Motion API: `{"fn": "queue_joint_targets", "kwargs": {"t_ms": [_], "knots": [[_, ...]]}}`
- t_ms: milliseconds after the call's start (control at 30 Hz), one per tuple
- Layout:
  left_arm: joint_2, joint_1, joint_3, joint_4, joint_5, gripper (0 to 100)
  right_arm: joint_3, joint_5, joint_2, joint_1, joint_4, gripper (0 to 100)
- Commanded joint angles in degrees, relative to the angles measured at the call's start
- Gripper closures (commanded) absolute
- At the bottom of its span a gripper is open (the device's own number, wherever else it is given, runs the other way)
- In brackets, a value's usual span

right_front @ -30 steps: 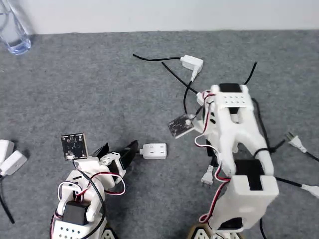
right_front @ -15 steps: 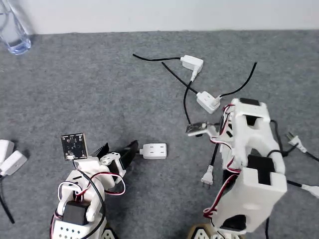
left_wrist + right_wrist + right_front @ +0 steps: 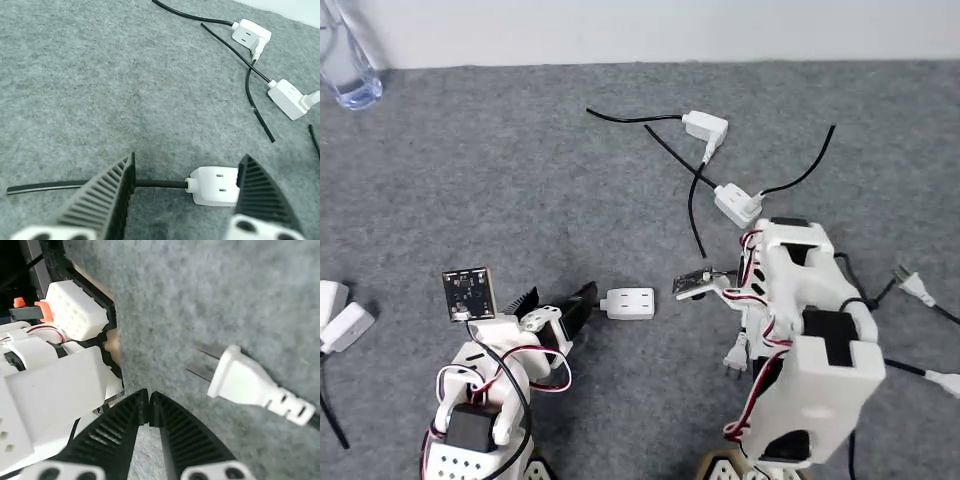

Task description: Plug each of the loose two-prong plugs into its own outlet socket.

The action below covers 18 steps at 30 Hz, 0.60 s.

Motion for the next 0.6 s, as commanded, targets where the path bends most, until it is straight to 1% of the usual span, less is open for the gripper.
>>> {"fn": "queue_joint_targets", "kwargs": {"t_ms": [0, 100, 200, 367, 467, 567], "knots": [[-0.4, 0.2, -0.5, 0.4, 0.0, 69, -0.3, -0.4, 2.6, -1.2, -0.7, 99.1], [-0.4, 0.2, -0.5, 0.4, 0.0, 69, -1.1, -0.9, 5.8, -4.1, 0.9, 99.1], [-0.4, 0.2, -0.5, 0.4, 0.0, 69, -2.3, -4.1, 7.6, -8.1, 1.8, 99.1], [-0.4, 0.2, -0.5, 0.4, 0.0, 69, -5.0, -9.0, 8.6, -14.5, 0.0, 99.0], [-0.4, 0.2, -0.5, 0.4, 0.0, 69, -9.8, -9.0, 8.9, -15.1, -0.1, 99.0], [-0.4, 0.2, -0.5, 0.4, 0.0, 69, -14.4, -8.9, 9.0, -14.1, -1.6, 99.0]]}}
